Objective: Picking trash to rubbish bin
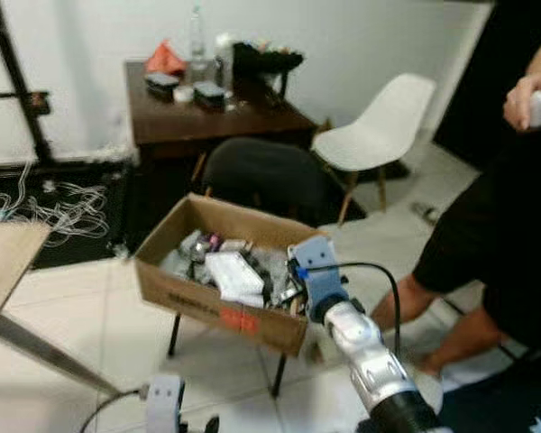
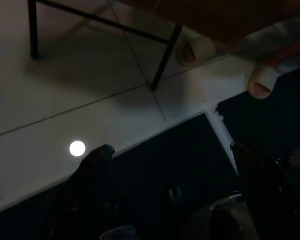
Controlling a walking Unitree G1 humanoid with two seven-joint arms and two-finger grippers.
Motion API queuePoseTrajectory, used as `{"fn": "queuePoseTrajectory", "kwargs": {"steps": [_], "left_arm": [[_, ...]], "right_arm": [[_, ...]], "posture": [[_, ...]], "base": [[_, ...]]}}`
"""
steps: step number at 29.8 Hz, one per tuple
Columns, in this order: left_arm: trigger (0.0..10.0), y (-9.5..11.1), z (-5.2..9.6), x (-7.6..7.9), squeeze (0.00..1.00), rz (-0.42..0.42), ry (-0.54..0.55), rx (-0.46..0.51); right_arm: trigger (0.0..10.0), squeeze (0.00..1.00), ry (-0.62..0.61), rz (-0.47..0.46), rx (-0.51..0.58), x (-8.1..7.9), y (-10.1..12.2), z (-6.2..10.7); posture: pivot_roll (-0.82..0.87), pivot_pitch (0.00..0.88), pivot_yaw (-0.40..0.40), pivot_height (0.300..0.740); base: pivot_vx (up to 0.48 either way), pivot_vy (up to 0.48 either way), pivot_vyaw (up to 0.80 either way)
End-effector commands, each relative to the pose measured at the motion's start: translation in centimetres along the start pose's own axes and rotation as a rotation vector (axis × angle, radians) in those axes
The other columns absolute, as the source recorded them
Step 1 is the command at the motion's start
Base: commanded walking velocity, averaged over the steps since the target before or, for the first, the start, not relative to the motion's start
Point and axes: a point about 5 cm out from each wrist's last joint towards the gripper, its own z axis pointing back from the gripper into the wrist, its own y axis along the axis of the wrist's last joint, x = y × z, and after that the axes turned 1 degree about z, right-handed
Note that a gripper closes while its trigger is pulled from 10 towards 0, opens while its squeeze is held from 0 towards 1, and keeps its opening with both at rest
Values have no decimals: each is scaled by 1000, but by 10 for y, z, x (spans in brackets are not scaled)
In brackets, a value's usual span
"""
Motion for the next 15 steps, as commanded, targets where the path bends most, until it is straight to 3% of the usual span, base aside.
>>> {"fn": "queuePoseTrajectory", "kwargs": {"steps": [1,15], "left_arm": [[10000,-8,2,0,0,2,1,-31],[10000,-12,2,4,0,-4,-15,-43]], "right_arm": [[10000,0,-8,7,-5,3,-3,2],[10000,0,-9,11,-12,5,-8,5]], "posture": [[-127,113,12,740],[-137,121,12,740]], "base": [[307,0,0],[312,0,0]]}}
